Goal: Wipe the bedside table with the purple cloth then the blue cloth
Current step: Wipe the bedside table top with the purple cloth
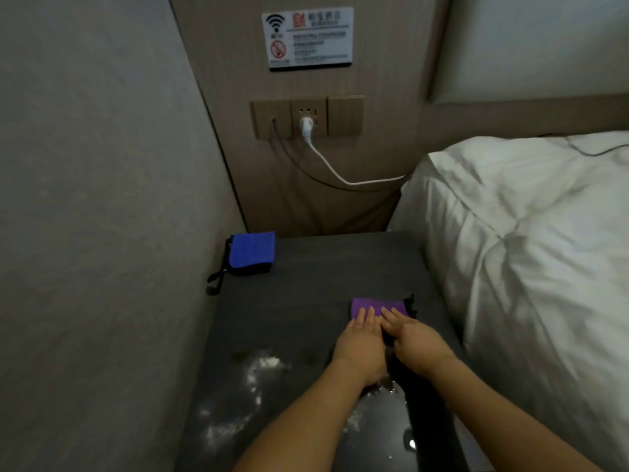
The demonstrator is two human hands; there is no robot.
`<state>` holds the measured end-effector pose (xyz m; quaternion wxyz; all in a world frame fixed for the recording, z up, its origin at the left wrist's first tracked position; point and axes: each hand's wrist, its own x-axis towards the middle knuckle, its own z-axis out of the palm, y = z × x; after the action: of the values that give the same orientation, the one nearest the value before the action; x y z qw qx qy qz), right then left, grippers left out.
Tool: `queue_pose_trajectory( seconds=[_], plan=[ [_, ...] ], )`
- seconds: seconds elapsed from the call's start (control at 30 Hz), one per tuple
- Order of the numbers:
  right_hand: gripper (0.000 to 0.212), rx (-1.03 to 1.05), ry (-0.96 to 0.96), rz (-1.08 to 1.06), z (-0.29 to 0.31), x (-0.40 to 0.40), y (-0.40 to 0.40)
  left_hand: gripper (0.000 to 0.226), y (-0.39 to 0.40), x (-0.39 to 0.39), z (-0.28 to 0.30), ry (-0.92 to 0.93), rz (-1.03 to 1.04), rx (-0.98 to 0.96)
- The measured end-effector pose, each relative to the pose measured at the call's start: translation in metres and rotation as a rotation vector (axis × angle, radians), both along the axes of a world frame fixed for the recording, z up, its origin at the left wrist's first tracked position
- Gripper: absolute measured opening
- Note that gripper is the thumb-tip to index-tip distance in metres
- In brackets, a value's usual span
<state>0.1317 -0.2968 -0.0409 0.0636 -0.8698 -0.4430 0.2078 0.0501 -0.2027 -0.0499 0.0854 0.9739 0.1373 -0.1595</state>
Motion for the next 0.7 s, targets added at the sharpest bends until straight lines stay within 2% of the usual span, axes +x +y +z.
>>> queue_pose_trajectory(
  seconds=[0.07,0.13,0.17,0.33,0.43,0.57,0.7],
  plan=[
    [0.062,0.009,0.012,-0.038,0.000,0.012,-0.017,0.067,-0.013,0.015,0.002,-0.014,-0.035,-0.005],
    [0.090,0.056,-0.007,-0.075,-0.004,0.023,-0.033,0.066,-0.026,0.026,0.003,-0.023,-0.066,-0.006],
    [0.097,0.056,-0.013,-0.100,-0.005,0.027,-0.041,0.067,-0.033,0.031,0.003,-0.021,-0.078,-0.007],
    [0.072,0.092,-0.031,-0.160,-0.009,0.028,-0.054,0.072,-0.049,0.040,0.002,0.005,-0.092,-0.003],
    [0.086,0.068,-0.045,-0.140,-0.008,0.022,-0.052,0.073,-0.050,0.037,0.005,0.011,-0.090,-0.013],
    [0.082,-0.014,-0.002,-0.181,-0.005,0.013,-0.051,0.072,-0.052,0.028,0.008,0.012,-0.088,-0.023],
    [0.057,-0.063,-0.024,-0.178,-0.002,0.003,-0.042,0.071,-0.048,0.022,0.011,0.026,-0.071,-0.014]
  ],
)
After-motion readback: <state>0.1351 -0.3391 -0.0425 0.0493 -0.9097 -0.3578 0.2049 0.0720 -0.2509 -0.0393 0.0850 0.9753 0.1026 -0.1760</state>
